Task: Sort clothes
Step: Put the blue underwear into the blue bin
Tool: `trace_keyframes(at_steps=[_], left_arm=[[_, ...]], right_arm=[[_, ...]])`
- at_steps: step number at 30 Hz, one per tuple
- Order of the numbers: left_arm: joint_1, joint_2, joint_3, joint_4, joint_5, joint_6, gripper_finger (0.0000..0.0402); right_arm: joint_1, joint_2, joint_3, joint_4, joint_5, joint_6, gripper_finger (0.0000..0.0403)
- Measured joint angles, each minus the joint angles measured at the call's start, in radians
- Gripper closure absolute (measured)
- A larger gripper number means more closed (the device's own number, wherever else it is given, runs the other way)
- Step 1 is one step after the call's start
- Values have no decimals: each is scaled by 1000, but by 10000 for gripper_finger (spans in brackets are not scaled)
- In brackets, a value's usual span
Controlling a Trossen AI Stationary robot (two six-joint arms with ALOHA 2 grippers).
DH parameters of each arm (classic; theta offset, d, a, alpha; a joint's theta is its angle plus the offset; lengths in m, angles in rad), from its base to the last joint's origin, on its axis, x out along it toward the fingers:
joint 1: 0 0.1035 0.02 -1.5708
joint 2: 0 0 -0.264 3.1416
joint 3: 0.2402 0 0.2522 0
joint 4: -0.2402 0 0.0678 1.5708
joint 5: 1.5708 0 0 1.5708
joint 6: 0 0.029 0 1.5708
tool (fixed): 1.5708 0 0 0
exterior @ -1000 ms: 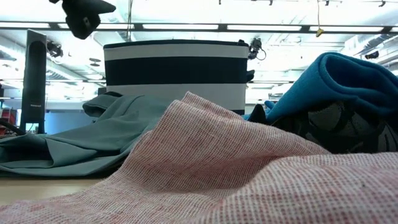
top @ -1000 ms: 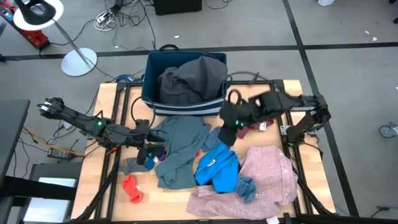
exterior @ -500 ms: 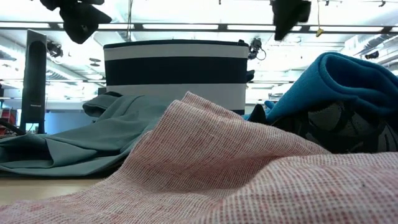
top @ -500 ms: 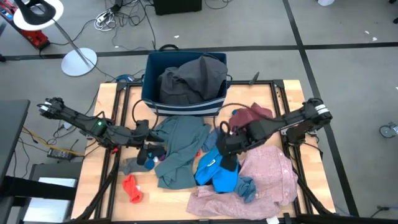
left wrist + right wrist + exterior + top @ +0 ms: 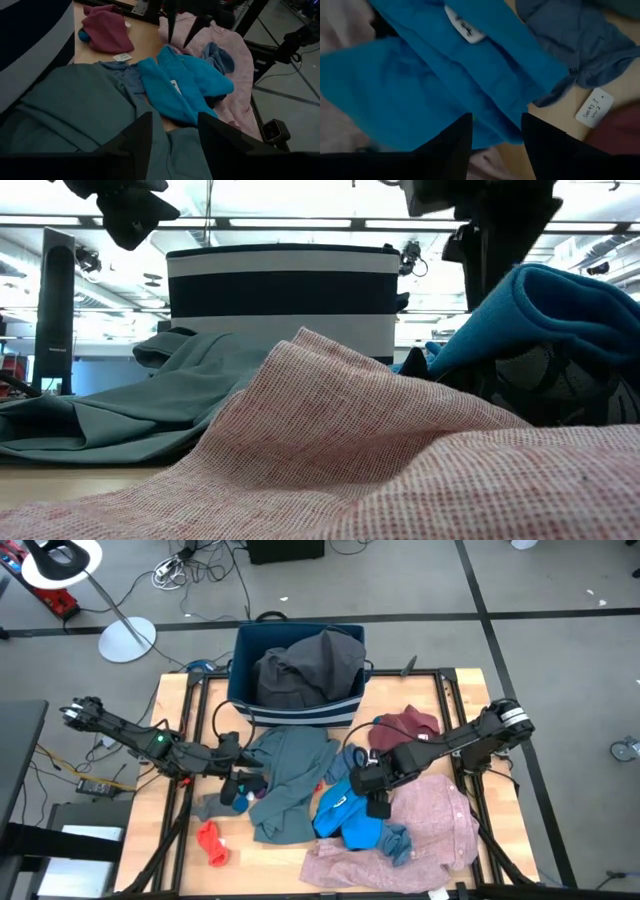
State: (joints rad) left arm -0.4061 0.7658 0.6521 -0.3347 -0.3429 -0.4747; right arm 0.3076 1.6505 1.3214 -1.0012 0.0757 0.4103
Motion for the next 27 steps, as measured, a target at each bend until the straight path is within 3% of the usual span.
trace_keyframes(at_steps=[21,27], left_arm=[[0,0,0,0,-10,-8,239],[0,0,0,2,-43,-31,239]], right_arm=[[-83,0,-176,228,-54,-238,244],[-85,0,-188,344,-56,-256,264]])
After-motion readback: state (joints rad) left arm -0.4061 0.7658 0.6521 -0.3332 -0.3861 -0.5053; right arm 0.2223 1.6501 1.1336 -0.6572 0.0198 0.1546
